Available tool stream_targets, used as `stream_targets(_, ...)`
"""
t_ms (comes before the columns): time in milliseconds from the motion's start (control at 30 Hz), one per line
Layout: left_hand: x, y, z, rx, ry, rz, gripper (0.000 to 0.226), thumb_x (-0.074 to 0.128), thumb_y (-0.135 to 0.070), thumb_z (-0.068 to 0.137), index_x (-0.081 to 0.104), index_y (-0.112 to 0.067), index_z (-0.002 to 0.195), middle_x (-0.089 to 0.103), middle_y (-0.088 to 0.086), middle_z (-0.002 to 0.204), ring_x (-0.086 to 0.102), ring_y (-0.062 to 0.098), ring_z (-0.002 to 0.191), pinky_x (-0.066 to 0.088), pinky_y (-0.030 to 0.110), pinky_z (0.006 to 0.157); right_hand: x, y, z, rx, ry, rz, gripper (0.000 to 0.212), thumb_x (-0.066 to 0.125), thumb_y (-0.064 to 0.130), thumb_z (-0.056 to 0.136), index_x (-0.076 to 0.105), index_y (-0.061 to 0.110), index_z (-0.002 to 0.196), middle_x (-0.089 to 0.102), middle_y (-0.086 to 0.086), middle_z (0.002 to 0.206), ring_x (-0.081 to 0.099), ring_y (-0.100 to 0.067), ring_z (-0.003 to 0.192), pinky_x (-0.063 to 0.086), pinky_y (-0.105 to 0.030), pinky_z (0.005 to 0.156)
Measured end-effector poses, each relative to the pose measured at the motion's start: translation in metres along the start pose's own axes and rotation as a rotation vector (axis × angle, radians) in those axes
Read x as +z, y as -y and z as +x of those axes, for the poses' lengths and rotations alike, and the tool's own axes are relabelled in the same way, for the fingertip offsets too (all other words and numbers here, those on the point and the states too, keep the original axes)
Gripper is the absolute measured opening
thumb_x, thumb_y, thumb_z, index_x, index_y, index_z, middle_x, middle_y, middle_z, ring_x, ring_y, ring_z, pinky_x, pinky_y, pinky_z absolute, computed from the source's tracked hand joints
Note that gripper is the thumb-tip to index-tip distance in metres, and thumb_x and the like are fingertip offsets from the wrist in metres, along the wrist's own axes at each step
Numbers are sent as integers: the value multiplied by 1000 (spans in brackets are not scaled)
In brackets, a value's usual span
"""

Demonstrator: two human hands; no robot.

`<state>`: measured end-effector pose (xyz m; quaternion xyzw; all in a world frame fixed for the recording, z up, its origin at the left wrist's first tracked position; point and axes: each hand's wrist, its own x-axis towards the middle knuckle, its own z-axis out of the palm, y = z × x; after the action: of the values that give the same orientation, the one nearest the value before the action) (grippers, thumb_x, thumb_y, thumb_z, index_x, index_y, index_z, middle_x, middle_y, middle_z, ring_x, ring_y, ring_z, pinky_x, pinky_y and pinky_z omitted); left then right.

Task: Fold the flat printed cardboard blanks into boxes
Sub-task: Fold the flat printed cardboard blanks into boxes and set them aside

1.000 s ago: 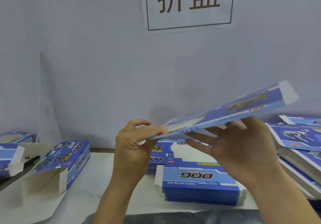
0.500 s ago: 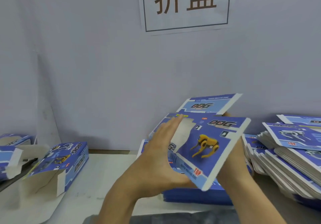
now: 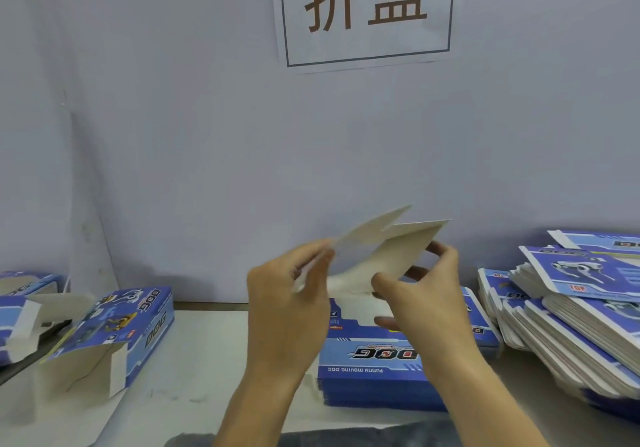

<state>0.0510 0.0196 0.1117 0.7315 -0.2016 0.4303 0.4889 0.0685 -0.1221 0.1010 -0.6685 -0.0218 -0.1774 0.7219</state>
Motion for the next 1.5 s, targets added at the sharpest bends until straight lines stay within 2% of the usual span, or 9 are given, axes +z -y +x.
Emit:
stream_targets(133, -3, 0, 4, -110, -310, -63, 42, 68, -31, 91, 63, -64, 67, 61, -35, 62, 61, -7, 65, 46, 8, 55, 0, 7, -1, 206, 232, -8, 101, 77, 6, 80, 10, 54, 138, 66, -4, 107, 74, -17, 78, 60, -31, 58)
stream_targets(333, -23, 8, 12, -205, -175, -73, 41, 69, -12, 92, 66, -32, 57, 67, -5, 69, 59, 2, 61, 44, 8, 52, -21, 11, 4, -117, 207, -103, 125, 91, 51, 56, 2, 69, 142, 20, 12, 163, 36, -21, 143, 37, -44, 112)
stream_targets(433, -40, 3, 19, -177, -43, -71, 31, 70, -10, 90, 68, -34, 70, 67, 4, 76, 58, 20, 68, 44, 12, 56, -38, 11, 8, -246, 368, -182, 115, 92, 56, 49, 18, 76, 135, 32, 30, 153, 36, 5, 139, 40, -35, 109)
stream_targets(533, -56, 0, 22, -120, 45, -98, 34, 73, -15, 87, 72, -46, 72, 72, -12, 71, 67, 8, 71, 47, 11, 63, -44, 9, 10, -373, 396, -333, 115, 89, 51, 50, 18, 73, 138, 33, 44, 143, 35, 23, 128, 40, -14, 91)
stream_targets(767, -66, 7, 17, -172, 109, -307, 15, 74, -44, 73, 77, -46, 87, 78, -11, 92, 73, 12, 92, 58, 40, 81, -35, 4, 8, -383, 541, -253, 117, 94, 41, 54, 18, 72, 137, 45, 42, 133, 50, 17, 117, 47, -1, 72)
stream_targets(967, -52, 0, 15, -59, 296, -400, 23, 66, -45, 83, 73, -44, 106, 74, -10, 106, 70, 11, 101, 55, 19, 82, -16, -2, 0, -441, 625, -353, 117, 95, 40, 58, 17, 62, 143, 48, 41, 130, 46, 19, 118, 34, 7, 83)
stream_targets(1200, -49, 5, 19, -39, 72, -566, 35, 79, -47, 77, 70, -31, 107, 71, -12, 95, 67, 12, 91, 51, 28, 82, -12, -2, 4, -514, 331, -270, 121, 100, 37, 42, 32, 59, 139, 61, 37, 116, 60, 12, 103, 47, -1, 74)
stream_targets(1367, -42, 7, 23, -66, -89, -668, 53, 75, -47, 78, 49, -20, 116, 66, -16, 97, 61, 2, 93, 49, 17, 79, -15, 7, 8, -462, -3, -15, 59, 82, 51, 51, 69, 39, 108, 74, 17, 88, 68, 1, 82, 50, -7, 68)
stream_targets(1500, -22, 13, 10, -182, 47, -495, 85, 79, -58, 68, 42, -28, 138, 62, -11, 128, 60, 1, 116, 53, 14, 80, -10, 9, 8, -371, -68, 61, 40, 77, 48, 56, 70, 25, 89, 74, 21, 77, 68, 4, 69, 45, -4, 54)
